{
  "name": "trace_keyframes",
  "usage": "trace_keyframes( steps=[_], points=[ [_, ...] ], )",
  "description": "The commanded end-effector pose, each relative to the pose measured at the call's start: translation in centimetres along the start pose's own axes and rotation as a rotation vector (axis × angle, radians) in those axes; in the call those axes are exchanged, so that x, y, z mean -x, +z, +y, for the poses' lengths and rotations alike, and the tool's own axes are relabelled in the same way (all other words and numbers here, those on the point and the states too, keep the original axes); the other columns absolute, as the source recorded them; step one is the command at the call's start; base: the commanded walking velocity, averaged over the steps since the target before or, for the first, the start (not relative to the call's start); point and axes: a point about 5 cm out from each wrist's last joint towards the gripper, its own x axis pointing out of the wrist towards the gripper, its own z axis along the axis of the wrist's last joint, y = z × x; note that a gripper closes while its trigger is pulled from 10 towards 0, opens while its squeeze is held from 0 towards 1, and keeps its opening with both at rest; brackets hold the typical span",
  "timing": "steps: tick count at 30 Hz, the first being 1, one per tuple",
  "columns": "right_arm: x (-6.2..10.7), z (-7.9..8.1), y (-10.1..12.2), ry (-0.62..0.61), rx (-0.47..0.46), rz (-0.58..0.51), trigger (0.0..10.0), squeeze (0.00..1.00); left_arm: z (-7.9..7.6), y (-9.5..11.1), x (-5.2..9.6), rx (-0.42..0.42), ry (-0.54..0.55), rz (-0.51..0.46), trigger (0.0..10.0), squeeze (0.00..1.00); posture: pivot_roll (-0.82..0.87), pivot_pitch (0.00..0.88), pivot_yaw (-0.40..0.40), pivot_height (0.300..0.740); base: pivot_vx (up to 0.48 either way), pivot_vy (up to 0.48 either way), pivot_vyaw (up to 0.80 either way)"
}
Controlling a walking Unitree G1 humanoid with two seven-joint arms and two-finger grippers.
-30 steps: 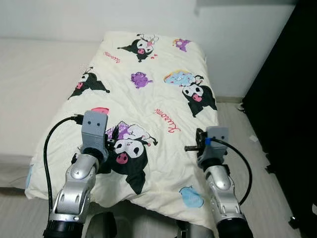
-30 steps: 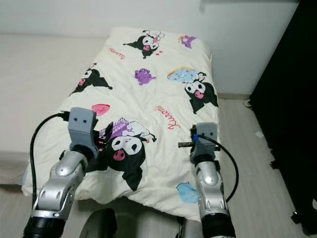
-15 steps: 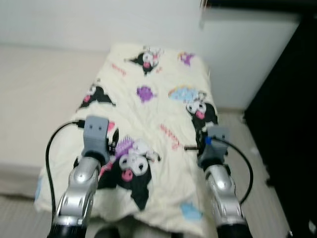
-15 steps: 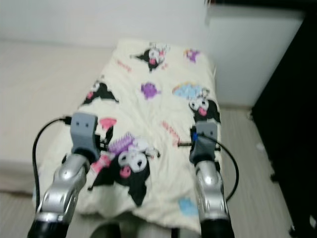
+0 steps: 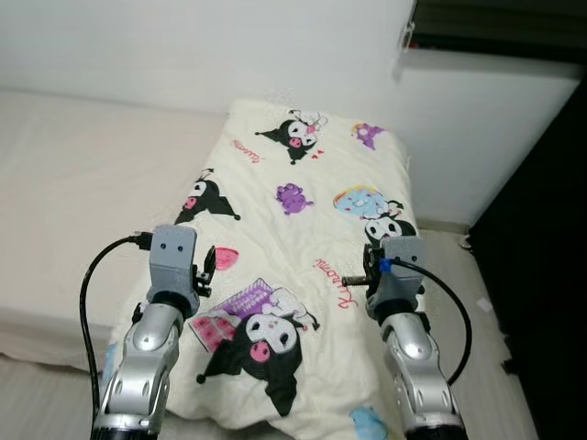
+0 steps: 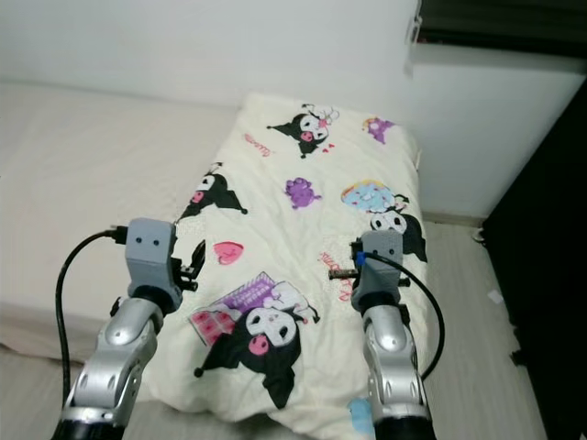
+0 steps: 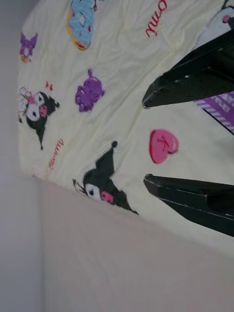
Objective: Clean up the room
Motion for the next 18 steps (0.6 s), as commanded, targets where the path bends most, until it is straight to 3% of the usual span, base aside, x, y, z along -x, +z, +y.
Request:
trace_keyframes(
  steps=[1, 18],
  points=[
    [0.5, 0.0, -0.5, -0.006, 0.003, 0.026, 10.0, 0.00, -0.1, -0.7, 0.4, -0.002, -0.007, 0.021, 10.0, 0.00, 0.01, 0.067, -0.043, 0.734, 0.000, 0.000, 0.00],
    [0.5, 0.5, -1.6, 0.001, -0.030, 0.071, 10.0, 0.00, -0.3, -1.7, 0.5, 0.024, -0.030, 0.075, 10.0, 0.00, 0.02, 0.020, -0.032, 0.740, 0.000, 0.000, 0.00]
  ],
)
